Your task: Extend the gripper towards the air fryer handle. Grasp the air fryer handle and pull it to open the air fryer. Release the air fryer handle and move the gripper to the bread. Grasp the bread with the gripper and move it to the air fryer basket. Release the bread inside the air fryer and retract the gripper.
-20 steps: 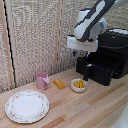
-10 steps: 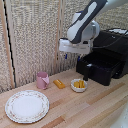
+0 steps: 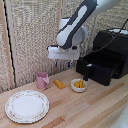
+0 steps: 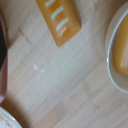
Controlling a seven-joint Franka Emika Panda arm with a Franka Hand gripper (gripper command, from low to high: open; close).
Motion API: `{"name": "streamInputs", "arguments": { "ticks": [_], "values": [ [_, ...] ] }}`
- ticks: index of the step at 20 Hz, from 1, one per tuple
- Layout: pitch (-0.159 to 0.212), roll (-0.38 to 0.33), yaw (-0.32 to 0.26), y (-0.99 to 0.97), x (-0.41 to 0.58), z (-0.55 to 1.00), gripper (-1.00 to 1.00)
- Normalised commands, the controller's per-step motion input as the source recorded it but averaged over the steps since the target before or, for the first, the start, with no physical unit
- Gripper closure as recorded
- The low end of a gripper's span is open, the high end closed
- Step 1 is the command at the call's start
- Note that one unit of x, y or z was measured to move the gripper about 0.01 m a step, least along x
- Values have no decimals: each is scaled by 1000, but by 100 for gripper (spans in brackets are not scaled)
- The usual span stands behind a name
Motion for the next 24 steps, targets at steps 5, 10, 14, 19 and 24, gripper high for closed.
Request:
{"name": "streamInputs", "arguments": {
  "ticks": [5, 10, 14, 19, 24],
  "values": [
    [165, -138, 225, 72, 137, -10, -100],
    [85, -84, 277, 0, 185, -29, -100],
    [62, -24, 280, 0, 258, -152, -100],
    [12, 0, 253, -15, 305, -187, -100],
    [-25, -6, 186, -50, 234, -189, -100]
  ]
}}
